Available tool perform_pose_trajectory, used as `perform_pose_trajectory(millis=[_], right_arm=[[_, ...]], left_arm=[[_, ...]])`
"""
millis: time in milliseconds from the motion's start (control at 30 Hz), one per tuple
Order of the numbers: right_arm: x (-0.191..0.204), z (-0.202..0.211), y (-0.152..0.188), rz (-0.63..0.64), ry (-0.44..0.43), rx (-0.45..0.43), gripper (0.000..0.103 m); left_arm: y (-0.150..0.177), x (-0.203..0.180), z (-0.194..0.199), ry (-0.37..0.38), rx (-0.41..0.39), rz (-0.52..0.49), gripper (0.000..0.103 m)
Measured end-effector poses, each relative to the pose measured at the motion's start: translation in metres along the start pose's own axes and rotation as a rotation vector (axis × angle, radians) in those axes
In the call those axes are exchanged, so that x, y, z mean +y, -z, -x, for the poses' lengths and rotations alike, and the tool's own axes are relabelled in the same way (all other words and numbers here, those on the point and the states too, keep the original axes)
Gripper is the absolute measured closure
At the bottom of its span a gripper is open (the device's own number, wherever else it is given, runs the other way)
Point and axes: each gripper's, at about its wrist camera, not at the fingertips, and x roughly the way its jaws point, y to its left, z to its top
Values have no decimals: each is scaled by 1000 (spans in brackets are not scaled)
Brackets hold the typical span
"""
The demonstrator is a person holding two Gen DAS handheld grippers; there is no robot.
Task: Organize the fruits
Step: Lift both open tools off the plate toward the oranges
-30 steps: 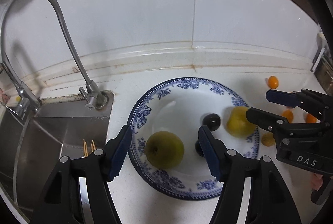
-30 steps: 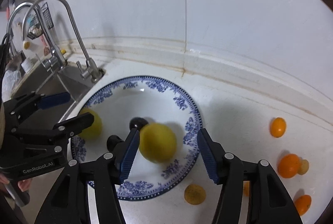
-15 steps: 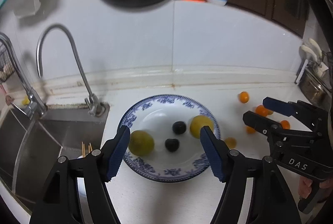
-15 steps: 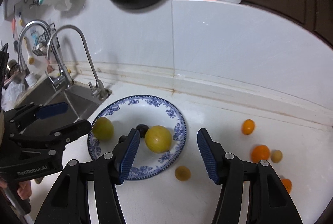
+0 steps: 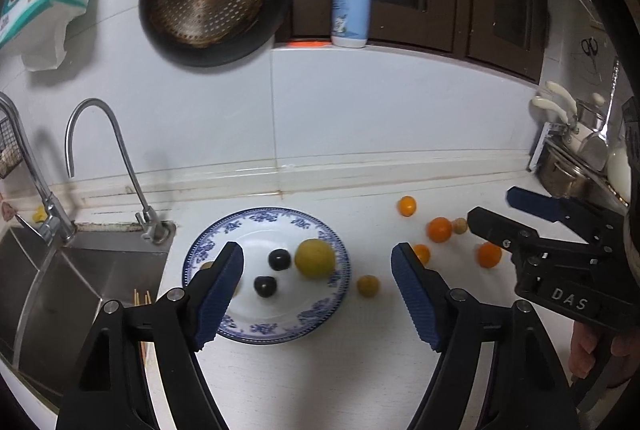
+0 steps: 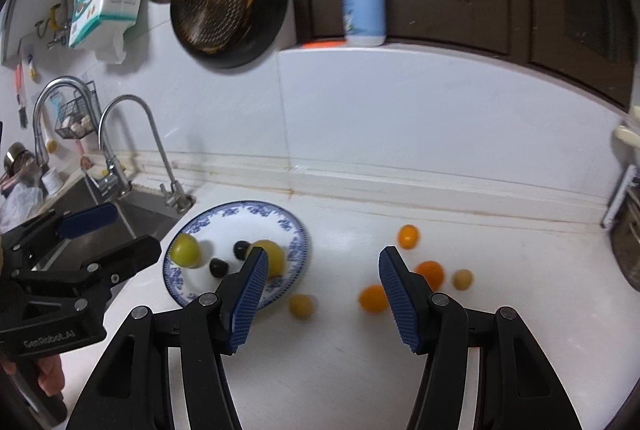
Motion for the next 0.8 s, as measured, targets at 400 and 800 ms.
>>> perform_pose_trajectory(millis=[400, 800], right_arm=[[-42, 27, 19, -44, 115, -19, 37], [-75, 31, 48, -103, 241, -2, 37]], left_arm=[[6, -40, -9, 62, -3, -20, 25], [35, -63, -26, 10, -12, -42, 25]])
